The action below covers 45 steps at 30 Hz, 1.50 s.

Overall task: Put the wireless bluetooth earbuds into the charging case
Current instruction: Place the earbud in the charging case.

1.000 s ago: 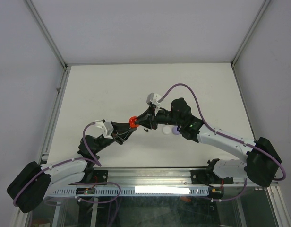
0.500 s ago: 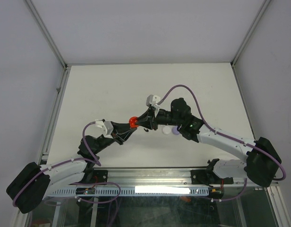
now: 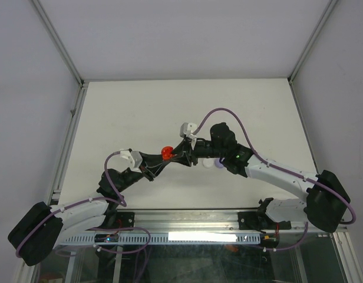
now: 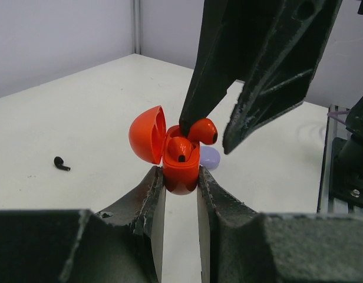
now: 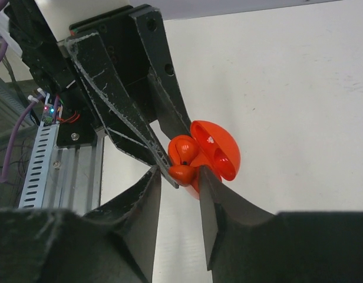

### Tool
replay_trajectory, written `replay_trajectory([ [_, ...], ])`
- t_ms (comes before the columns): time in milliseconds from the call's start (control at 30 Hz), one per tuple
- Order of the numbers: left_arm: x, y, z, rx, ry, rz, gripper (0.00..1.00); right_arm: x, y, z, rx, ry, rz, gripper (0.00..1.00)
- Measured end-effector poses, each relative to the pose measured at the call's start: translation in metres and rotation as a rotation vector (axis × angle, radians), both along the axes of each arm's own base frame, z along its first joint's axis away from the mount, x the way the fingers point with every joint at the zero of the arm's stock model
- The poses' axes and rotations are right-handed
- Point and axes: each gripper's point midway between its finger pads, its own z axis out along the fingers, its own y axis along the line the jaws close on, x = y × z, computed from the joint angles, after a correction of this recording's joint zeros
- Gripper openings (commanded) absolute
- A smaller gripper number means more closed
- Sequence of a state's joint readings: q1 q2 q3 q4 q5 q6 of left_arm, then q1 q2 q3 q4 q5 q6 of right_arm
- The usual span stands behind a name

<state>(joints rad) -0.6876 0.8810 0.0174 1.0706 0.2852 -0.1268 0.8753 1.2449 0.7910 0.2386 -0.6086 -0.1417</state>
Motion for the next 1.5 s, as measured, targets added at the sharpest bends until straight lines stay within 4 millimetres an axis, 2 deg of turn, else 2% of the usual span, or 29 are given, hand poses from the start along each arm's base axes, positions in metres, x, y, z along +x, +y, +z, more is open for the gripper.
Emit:
replay_trajectory([
  [333, 0.003, 0.002, -0.001, -0.001, 0.007, 0.018, 0.0, -0.005, -0.003, 0.0, -0.02, -0.001, 0.009, 0.55],
  [500, 0.007, 0.005, 0.004, -0.018, -0.002, 0.045, 0.0, -0.003, -0.014, 0.018, 0.001, -0.006, -0.057, 0.74],
  [667, 0.007, 0.005, 0.006, -0.024, -0.007, 0.051, 0.0, 0.001, -0.023, 0.044, 0.067, -0.013, -0.135, 0.82],
  [833, 0.008, 0.006, 0.006, -0.022, -0.01, 0.052, 0.0, 0.012, -0.019, 0.041, 0.074, 0.037, -0.203, 0.88],
  [1067, 0.008, 0.006, 0.006, -0.023, -0.009, 0.056, 0.0, 0.022, -0.008, 0.014, 0.022, 0.103, -0.277, 0.9],
  [1500, 0.009, 0.007, 0.005, -0.022, -0.007, 0.064, 0.0, 0.045, -0.017, 0.007, -0.004, 0.075, -0.421, 0.9],
])
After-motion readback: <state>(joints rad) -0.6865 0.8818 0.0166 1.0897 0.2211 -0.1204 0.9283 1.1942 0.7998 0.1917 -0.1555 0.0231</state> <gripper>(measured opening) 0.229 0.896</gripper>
